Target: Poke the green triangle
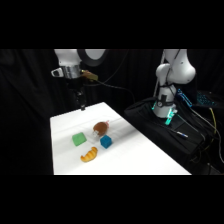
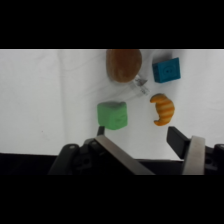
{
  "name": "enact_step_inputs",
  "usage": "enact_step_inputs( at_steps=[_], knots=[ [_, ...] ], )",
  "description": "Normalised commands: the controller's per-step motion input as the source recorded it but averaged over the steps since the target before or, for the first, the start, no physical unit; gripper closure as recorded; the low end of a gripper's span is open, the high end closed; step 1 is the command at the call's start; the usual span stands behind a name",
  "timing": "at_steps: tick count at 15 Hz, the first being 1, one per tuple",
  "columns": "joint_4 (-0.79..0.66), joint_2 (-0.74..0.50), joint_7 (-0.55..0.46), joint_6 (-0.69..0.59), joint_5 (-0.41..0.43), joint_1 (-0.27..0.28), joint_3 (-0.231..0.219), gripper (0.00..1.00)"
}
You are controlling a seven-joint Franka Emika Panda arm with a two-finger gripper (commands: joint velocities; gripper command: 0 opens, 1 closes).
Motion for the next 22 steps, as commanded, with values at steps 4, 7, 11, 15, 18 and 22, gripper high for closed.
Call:
enact_step_inputs(
  at_steps=[4, 7, 11, 15, 18, 22],
  knots=[
    [0.68, 0.39, -0.13, -0.24, 0.099, -0.074, 0.031, 0.76],
    [0.62, 0.38, -0.1, -0.23, 0.117, -0.071, 0.068, 1.0],
    [0.58, 0.44, -0.12, -0.18, 0.169, -0.1, 0.108, 0.96],
    [0.51, 0.43, -0.11, -0.11, 0.177, -0.131, 0.114, 0.97],
    [0.48, 0.41, -0.06, -0.06, 0.137, -0.132, 0.082, 0.98],
    [0.45, 0.36, -0.01, -0.05, 0.087, -0.103, 0.056, 0.97]
  ],
)
